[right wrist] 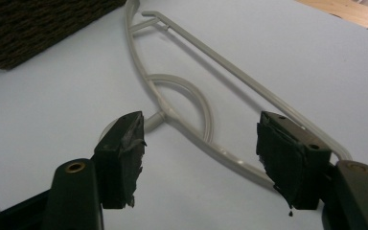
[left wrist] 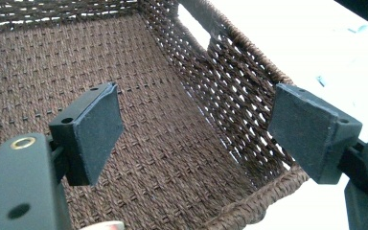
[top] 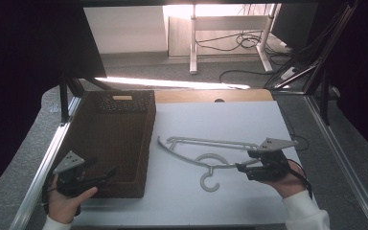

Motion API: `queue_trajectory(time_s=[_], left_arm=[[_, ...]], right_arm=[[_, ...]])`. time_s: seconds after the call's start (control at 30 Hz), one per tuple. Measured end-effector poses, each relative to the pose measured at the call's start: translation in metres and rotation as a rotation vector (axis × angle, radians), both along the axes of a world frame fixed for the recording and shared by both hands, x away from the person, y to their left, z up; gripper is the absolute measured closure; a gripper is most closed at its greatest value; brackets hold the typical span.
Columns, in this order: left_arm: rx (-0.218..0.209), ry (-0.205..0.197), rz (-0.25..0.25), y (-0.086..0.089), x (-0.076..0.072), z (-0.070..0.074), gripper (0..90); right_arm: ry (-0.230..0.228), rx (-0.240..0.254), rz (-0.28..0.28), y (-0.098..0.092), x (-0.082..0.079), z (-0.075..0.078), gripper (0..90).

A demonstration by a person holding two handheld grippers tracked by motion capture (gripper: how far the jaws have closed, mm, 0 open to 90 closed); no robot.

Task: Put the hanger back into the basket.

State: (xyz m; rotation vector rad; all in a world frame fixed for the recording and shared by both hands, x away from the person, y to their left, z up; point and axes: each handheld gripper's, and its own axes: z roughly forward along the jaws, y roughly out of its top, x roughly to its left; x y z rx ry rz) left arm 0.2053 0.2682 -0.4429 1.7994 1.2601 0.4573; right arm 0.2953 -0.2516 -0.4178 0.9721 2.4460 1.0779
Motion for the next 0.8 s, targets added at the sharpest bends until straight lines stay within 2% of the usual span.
queue_trajectory(time_s=[0.27,0.33,0.53,0.67,0.8], left_arm=[[0.001,-0.003,-0.008,0.0,0.0,0.001,19.0],[0.001,-0.004,-0.009,-0.001,0.0,0.001,19.0],[0.002,-0.004,-0.011,-0.002,0.0,0.001,19.0],[0.005,-0.001,-0.013,-0.002,0.001,0.0,19.1],[0.006,-0.001,-0.012,-0.003,0.001,0.0,19.0]], right_arm=[[0.075,-0.065,0.047,0.022,0.039,-0.006,40.8],[0.087,-0.079,0.054,0.025,0.044,-0.008,41.4],[0.15,-0.161,0.094,0.043,0.071,-0.028,46.8],[0.205,-0.233,0.129,0.058,0.088,-0.047,49.4],[0.23,-0.263,0.141,0.066,0.095,-0.056,50.6]])
